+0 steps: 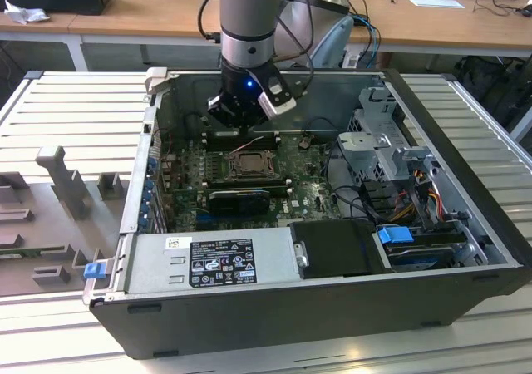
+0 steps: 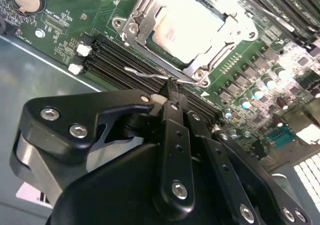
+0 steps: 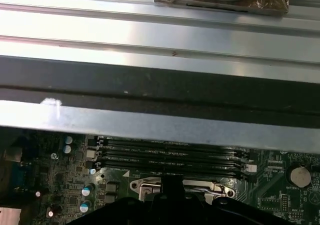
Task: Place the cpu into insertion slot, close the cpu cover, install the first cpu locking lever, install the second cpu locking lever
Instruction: 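Install the first cpu locking lever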
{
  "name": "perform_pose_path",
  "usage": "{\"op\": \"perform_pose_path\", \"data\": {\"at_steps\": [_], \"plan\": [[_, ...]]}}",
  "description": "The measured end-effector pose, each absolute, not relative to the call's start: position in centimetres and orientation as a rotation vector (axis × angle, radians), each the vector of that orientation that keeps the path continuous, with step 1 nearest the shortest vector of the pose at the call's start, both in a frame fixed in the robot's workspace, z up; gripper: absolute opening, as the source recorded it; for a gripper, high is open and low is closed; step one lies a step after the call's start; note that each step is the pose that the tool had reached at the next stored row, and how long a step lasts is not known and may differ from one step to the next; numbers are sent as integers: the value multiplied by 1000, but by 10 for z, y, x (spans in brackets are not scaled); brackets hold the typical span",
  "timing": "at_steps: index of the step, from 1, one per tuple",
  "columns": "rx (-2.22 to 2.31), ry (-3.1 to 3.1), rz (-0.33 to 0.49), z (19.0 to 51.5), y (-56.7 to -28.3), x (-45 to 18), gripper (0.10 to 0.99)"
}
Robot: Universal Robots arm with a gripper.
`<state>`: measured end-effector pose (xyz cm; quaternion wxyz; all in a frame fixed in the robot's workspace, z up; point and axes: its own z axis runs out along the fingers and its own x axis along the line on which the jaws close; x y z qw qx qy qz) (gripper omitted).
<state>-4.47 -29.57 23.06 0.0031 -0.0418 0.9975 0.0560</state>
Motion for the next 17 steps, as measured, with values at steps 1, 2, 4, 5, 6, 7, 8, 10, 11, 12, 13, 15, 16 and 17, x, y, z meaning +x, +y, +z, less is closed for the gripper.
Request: {"op": "perform_pose_path", "data": {"at_steps": [1, 2, 4, 5, 6, 7, 8, 10, 11, 12, 13, 15, 16, 17], "plan": [[-131, 3128, 176, 230, -295, -42, 106], [-132, 3127, 176, 229, -294, -41, 106], [-131, 3127, 176, 228, -292, -38, 106], [-131, 3127, 176, 227, -290, -35, 106], [-131, 3128, 176, 227, -290, -34, 106], [-130, 3127, 176, 226, -289, -32, 106], [-128, 3127, 176, 225, -289, -29, 106], [-119, 3128, 176, 224, -289, -25, 106], [-116, 3128, 176, 222, -289, -22, 106], [-116, 3128, 176, 221, -289, -21, 106], [-116, 3128, 176, 219, -288, -20, 106], [-116, 3128, 176, 215, -288, -19, 106], [-116, 3127, 176, 214, -287, -19, 106], [-116, 3128, 176, 212, -287, -19, 106]]}}
